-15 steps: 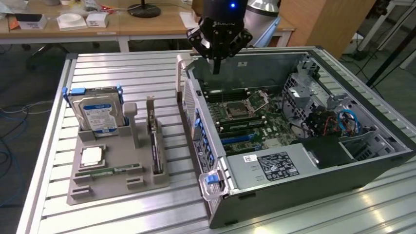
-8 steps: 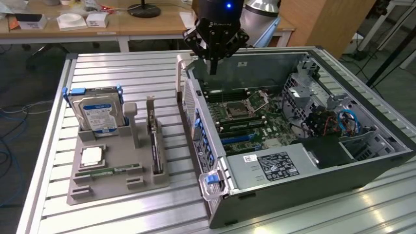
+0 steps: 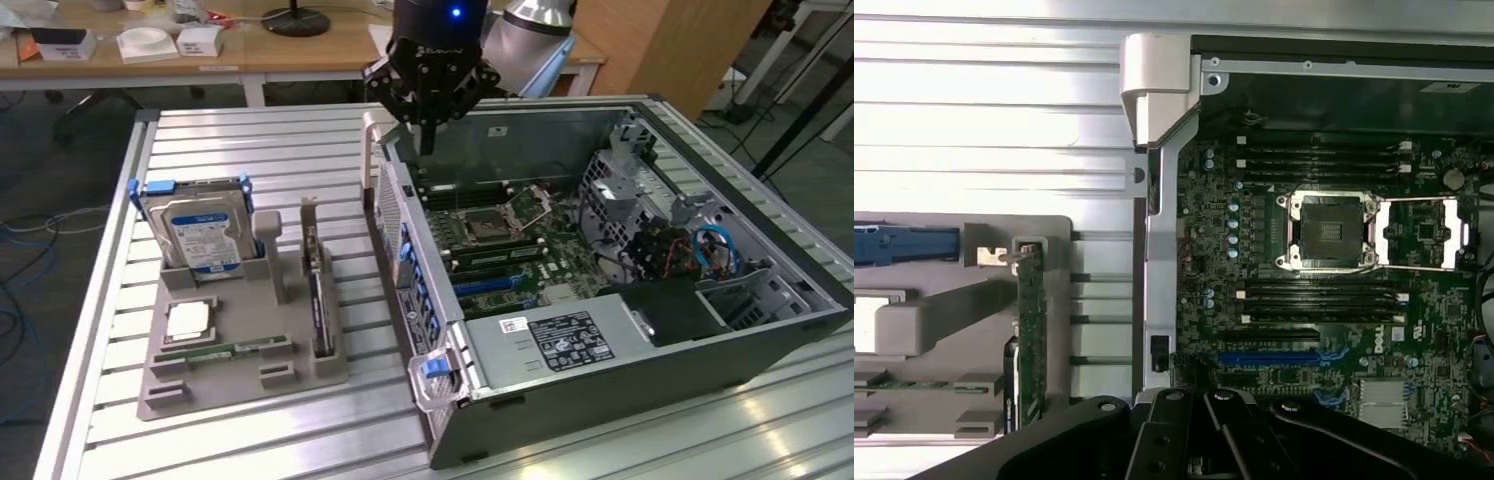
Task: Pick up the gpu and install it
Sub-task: 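Reach for the gpu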
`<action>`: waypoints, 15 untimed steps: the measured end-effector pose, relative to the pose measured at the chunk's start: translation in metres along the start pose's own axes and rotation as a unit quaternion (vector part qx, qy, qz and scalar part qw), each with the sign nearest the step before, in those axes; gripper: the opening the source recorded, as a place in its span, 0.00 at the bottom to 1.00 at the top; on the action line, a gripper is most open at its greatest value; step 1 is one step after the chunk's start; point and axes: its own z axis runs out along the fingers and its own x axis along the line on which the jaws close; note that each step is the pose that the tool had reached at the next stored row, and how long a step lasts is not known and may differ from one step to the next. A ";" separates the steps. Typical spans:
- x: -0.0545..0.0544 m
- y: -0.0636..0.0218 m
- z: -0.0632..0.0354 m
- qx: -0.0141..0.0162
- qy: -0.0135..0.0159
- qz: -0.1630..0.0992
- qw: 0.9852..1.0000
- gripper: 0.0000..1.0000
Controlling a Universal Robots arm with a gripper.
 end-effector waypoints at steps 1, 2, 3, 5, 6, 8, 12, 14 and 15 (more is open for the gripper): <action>0.002 -0.0001 0.0000 0.000 0.000 -0.001 1.000 0.11; 0.003 -0.0002 0.0001 0.000 0.000 -0.002 1.000 0.11; 0.005 -0.0003 0.0001 0.000 0.000 -0.003 1.000 0.11; 0.008 -0.0005 0.0001 0.000 0.000 -0.005 1.000 0.11; 0.009 -0.0006 0.0002 0.000 0.000 -0.006 1.000 0.11; 0.012 -0.0008 0.0002 0.000 0.000 -0.008 1.000 0.11; 0.018 -0.0012 0.0004 0.000 0.001 -0.012 1.000 0.11; 0.021 -0.0015 0.0004 0.000 0.001 -0.014 1.000 0.11; 0.023 -0.0016 0.0004 0.000 0.001 -0.015 1.000 0.11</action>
